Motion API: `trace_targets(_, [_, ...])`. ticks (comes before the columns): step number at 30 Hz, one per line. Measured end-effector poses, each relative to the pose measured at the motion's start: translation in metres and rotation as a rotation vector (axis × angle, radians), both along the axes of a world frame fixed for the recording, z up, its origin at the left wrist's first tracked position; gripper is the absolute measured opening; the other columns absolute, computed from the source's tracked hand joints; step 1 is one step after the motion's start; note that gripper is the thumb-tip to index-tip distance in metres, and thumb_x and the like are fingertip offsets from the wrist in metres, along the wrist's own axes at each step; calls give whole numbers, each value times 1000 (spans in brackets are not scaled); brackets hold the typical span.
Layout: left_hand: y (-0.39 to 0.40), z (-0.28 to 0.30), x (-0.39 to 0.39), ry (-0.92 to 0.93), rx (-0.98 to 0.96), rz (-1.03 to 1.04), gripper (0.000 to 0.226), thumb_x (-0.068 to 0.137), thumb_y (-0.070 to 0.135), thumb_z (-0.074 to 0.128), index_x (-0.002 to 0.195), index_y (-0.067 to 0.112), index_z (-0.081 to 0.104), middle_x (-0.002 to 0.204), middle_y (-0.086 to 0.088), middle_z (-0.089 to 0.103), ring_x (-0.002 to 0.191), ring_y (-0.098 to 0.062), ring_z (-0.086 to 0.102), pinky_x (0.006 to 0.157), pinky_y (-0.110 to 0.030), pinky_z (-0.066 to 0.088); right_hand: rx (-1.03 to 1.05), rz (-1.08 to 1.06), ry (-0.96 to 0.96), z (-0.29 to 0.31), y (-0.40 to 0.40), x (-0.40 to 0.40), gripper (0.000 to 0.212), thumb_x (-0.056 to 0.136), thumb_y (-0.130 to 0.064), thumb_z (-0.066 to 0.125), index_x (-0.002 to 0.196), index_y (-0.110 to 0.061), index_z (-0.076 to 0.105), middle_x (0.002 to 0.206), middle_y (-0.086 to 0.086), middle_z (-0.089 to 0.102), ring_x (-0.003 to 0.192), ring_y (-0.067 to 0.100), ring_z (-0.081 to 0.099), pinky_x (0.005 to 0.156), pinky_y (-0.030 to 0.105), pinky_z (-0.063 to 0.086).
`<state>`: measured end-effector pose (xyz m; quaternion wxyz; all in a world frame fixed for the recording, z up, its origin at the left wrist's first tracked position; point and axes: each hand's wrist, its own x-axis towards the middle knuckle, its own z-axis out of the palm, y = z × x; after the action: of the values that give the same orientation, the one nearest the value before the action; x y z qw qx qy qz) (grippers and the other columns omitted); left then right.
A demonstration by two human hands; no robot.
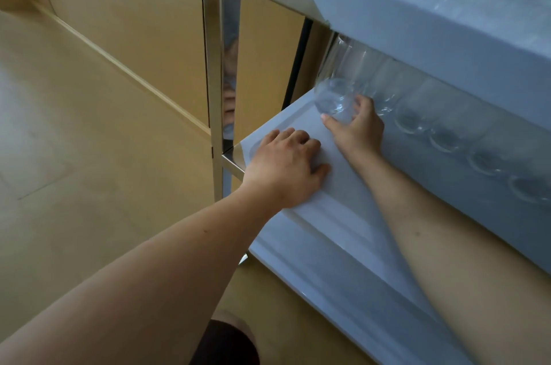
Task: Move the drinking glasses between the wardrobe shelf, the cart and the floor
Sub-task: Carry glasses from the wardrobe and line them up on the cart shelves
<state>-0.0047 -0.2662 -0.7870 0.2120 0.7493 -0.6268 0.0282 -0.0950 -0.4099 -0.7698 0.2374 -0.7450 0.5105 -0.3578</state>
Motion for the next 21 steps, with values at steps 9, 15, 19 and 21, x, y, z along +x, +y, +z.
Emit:
trace_targets(9, [7, 3, 0, 26, 19, -41, 45, 97, 51, 43, 121, 18, 63, 128, -5, 61, 124, -27, 51, 107, -40, 34, -45, -37, 294, -1, 72, -84, 68, 81, -37, 82, 136, -5, 57, 138, 15, 60, 129, 32, 53, 109, 36, 35])
trace_targets(15, [28, 17, -8, 136, 28, -63, 44, 98, 40, 56, 133, 14, 61, 135, -9, 61, 132, -32, 47, 107, -45, 38, 55, -94, 387, 4, 132, -124, 62, 87, -38, 76, 137, -6, 58, 140, 15, 59, 130, 34, 51, 110, 34, 31])
trace_targets(19, [77, 41, -27, 187, 223, -96, 49, 98, 41, 58, 137, 11, 59, 139, -11, 59, 136, -35, 45, 111, -48, 37, 274, -45, 507, 29, 176, -138, 66, 89, -39, 72, 144, -10, 51, 147, 12, 52, 136, 33, 43, 113, 34, 29])
trace_targets(21, [100, 66, -35, 170, 315, -112, 52, 98, 44, 57, 139, 12, 57, 142, -10, 56, 138, -33, 43, 111, -47, 37, 369, -14, 538, 53, 197, -144, 69, 88, -43, 72, 146, -14, 48, 149, 8, 49, 137, 33, 41, 112, 35, 32])
